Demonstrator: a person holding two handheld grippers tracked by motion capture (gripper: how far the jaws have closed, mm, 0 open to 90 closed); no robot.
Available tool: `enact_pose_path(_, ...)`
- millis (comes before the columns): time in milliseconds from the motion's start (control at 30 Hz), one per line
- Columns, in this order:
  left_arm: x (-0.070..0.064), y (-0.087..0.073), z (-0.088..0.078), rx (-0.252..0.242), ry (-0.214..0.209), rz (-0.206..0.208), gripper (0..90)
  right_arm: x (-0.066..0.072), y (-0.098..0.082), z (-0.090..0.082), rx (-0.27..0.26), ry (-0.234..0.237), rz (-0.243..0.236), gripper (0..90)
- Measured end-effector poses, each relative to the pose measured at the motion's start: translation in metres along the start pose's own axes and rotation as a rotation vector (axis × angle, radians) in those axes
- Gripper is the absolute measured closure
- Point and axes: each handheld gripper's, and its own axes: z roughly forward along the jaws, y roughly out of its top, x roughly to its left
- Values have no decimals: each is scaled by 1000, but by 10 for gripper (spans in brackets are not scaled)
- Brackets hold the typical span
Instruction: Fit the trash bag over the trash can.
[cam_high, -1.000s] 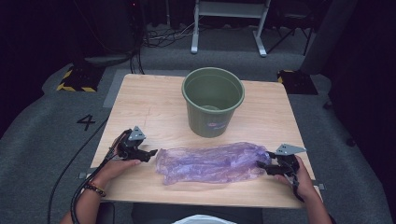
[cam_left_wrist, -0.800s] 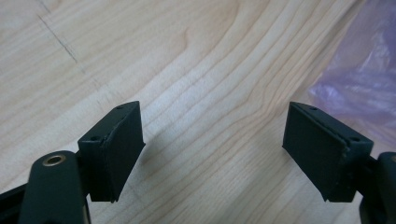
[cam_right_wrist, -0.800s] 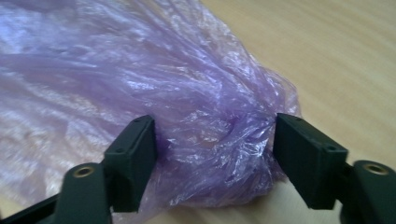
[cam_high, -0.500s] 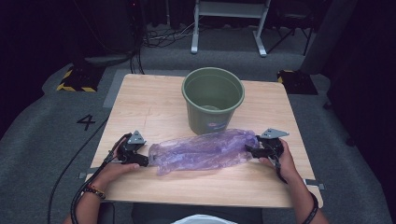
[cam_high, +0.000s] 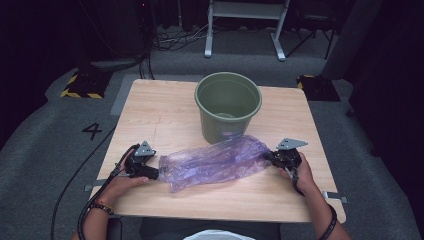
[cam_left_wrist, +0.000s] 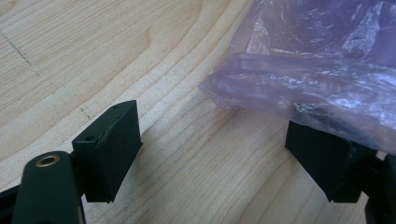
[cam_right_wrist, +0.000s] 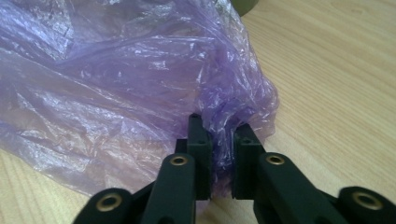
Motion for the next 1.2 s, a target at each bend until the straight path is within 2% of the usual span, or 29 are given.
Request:
enact_pose_path(100,0,0,0,0,0,0,179,2,1,1,-5,-16,-12,836)
enact_pose_path(200,0,0,0,-1,0,1,179,4,4,-2,-46,-15,-36,838)
enact_pose_path(267,0,0,0,-1,0,1,180,5,7,-6,-71,-31,-45,838)
enact_pose_path(300,0,0,0,-1,0,1,179,5,7,-6,-71,-31,-45,838)
enact_pose_path(400,0,0,0,-3,2,0,179,5,14,-14,-128,-43,-56,831)
enact_pose_path(500,0,0,0,-3,3,1,179,4,17,-14,-135,-41,-70,816)
enact_pose_path(533,0,0,0,-3,2,1,179,3,19,-12,-123,-47,-90,794)
enact_pose_path(633,0,0,0,0,3,1,179,2,20,-7,-101,-49,-103,774)
enact_pose_path(667,0,0,0,-1,2,1,179,1,22,-4,-88,-72,-100,632)
enact_pose_path(733,-1,-1,0,-3,0,0,179,-2,25,1,-55,-100,-73,445)
enact_pose_path(767,-1,-1,0,-3,0,0,179,-2,25,1,-55,-100,-73,445)
enact_pose_path(800,-3,-1,-1,-1,-3,7,180,-2,27,1,-47,-164,-50,325)
enact_pose_path(867,-3,-1,-1,-2,-3,8,180,-1,27,-1,-57,-182,-50,302)
enact_pose_path(900,-4,-1,-1,-3,-4,10,184,2,29,-9,-85,-205,-47,280)
enact_pose_path(933,-4,-1,-1,-2,-7,11,184,2,29,-9,-85,-205,-47,280)
enact_pose_path(967,-4,-1,-1,-3,-8,18,185,5,32,-17,-105,-221,-39,277)
enact_pose_path(1133,-7,-1,-1,-1,-18,25,186,12,37,-29,-112,-225,-45,266)
enact_pose_path(1200,-8,0,0,-2,-20,26,186,22,40,-38,-131,-184,-24,264)
